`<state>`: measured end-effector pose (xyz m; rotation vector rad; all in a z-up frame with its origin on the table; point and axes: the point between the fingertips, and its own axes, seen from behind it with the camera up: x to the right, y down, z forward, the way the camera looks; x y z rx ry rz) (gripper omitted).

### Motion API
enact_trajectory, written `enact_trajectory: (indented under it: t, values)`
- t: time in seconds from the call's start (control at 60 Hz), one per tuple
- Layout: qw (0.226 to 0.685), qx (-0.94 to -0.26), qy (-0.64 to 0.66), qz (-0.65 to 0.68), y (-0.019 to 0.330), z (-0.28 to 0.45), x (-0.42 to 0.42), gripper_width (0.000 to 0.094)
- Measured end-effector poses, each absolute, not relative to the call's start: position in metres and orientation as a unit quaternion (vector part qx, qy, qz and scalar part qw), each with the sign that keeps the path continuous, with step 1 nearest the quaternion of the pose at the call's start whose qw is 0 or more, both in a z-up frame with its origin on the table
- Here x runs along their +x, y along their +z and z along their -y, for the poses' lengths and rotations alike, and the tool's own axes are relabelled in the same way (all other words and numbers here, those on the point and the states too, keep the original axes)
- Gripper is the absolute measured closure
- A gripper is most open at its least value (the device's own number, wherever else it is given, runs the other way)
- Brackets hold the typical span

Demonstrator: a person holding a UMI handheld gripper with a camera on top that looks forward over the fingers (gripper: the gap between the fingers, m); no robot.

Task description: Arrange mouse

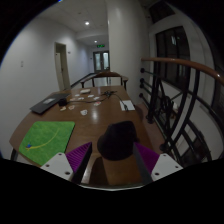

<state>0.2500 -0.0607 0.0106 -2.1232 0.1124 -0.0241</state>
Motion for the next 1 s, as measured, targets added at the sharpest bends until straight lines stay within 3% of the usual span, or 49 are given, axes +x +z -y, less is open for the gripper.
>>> enact_trajectory:
  t: [0.283, 0.383, 0.45, 0.55, 0.683, 0.767, 0.95, 1.0]
  values:
    - [0.478, -0.876, -0.014, -0.063, -0.003, -0.013, 0.250, 0.0112]
    - [0.474, -0.876, -0.044, -0.079, -0.006, -0.024, 0.259, 0.0442]
    - [0.476, -0.873, -0.063, -0.080, -0.003, -0.025, 0.262, 0.0587]
    - [0.484, -0.868, -0.071, -0.086, -0.001, -0.023, 0.266, 0.0679]
    - [0.488, -0.865, -0.068, -0.092, 0.006, -0.013, 0.265, 0.0696]
    - [0.512, -0.853, -0.064, -0.083, 0.043, -0.006, 0.241, 0.0695]
    - [0.604, -0.793, -0.070, -0.033, 0.177, -0.015, 0.136, 0.0681]
    - [0.619, -0.783, -0.053, -0.024, 0.197, -0.017, 0.095, 0.0668]
